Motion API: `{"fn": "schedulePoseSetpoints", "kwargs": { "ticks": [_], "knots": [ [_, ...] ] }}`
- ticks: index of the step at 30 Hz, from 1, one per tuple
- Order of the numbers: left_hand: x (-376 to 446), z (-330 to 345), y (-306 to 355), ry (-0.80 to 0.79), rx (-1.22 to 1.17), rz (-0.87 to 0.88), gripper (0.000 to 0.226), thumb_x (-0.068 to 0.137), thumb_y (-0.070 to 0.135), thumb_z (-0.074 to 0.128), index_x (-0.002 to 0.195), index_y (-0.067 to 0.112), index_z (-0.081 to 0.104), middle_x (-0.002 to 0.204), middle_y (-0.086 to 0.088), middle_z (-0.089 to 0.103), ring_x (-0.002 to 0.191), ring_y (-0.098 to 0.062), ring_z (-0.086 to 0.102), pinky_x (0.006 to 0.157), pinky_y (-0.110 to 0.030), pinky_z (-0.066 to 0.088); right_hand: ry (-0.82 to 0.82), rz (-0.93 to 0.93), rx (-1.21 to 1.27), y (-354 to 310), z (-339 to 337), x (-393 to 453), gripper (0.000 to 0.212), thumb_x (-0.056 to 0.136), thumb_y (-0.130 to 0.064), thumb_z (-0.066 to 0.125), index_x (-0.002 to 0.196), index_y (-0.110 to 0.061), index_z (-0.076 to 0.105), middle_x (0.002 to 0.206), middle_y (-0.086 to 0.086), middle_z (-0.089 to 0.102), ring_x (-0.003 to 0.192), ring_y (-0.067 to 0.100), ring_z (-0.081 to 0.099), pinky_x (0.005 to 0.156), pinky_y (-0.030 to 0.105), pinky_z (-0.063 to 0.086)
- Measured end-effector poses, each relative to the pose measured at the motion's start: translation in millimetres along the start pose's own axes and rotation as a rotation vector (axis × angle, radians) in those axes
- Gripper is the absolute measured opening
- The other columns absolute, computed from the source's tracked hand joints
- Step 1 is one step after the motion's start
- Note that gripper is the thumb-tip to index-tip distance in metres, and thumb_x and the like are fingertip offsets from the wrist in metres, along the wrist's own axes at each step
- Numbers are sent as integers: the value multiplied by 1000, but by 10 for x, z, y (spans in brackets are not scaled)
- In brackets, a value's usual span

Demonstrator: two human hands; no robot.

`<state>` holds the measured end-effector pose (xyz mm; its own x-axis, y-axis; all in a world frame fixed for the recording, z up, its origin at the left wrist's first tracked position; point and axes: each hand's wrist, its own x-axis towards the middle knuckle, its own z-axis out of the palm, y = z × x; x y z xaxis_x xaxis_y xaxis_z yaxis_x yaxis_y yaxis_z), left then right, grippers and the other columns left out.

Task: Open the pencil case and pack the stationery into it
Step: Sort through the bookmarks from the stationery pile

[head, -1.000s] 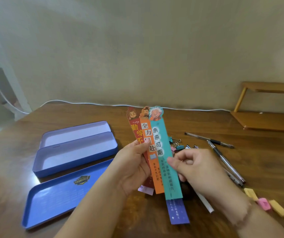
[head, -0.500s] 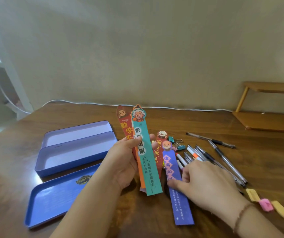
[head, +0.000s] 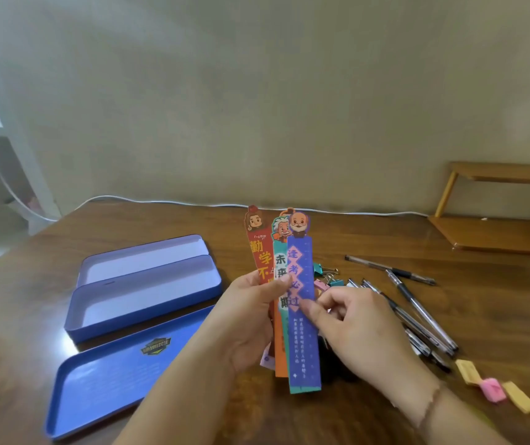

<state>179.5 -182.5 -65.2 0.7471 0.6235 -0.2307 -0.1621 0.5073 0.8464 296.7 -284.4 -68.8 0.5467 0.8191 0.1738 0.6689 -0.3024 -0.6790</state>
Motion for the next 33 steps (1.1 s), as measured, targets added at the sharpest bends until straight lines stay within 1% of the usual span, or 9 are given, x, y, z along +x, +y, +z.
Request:
{"fn": "schedulePoseSetpoints", "kwargs": {
  "ticks": [5,8,12,16,19,23,26,31,33],
  "knots": [
    [9,-91,146,125,-6,87,30,92,6,59,120,-2,59,87,-15,75,67,-20,74,56,-32,58,134,-211,-120,66,81,-22,44,82,-69,48,71,-30,64,72,-14,70,71,-7,60,55,17,41],
    [4,-271,309,234,-67,173,29,92,7,58,120,0,61,92,-13,76,65,-16,74,48,-29,56,40,-415,-392,81,156,-70,47,81,-65,50,112,-34,65,120,-18,64,122,9,49,92,30,46],
    [-11,-353,322,261,-65,135,27,93,10,57,119,3,63,87,-7,77,63,-16,74,46,-27,55,-253,-422,-483,66,167,-79,64,81,-69,41,136,-37,45,146,-22,44,147,9,16,120,39,9],
    [37,-368,286,252,-87,83,32,97,16,52,126,4,59,85,-8,75,58,-16,71,45,-26,54,-176,-541,-562,18,113,-107,60,78,-72,40,120,-36,61,122,-19,66,131,9,47,117,35,8],
    [46,-386,275,255,-129,15,34,98,22,50,121,0,62,73,-11,70,55,-18,66,48,-29,57,-331,-504,-575,-11,73,-128,87,71,-90,27,138,-38,43,144,-20,48,142,5,27,118,38,-4],
    [43,-387,279,288,-138,-44,33,98,26,51,104,-2,68,66,-11,68,51,-17,65,49,-28,58,-294,-656,-580,-65,47,-180,54,82,-69,44,120,-36,60,120,-16,67,121,0,53,120,42,11],
    [46,-374,275,304,-108,-48,27,98,24,50,100,2,65,65,-8,66,47,-15,61,45,-25,55,-172,-832,-616,8,120,-195,27,79,-51,51,84,-32,70,73,-15,71,73,2,68,95,41,53],
    [52,-323,239,292,-36,-59,22,98,23,50,106,7,63,67,-4,65,46,-14,59,38,-25,48,309,-848,-481,36,-65,-161,17,82,-21,59,83,-18,76,68,-4,71,58,16,66,51,30,53],
    [52,-259,200,268,-20,-76,27,99,25,50,113,7,64,67,-5,62,47,-15,58,39,-24,47,525,-735,-404,31,-222,-139,18,88,-19,60,86,-13,77,71,-2,74,55,13,66,51,21,49]
  ]
}}
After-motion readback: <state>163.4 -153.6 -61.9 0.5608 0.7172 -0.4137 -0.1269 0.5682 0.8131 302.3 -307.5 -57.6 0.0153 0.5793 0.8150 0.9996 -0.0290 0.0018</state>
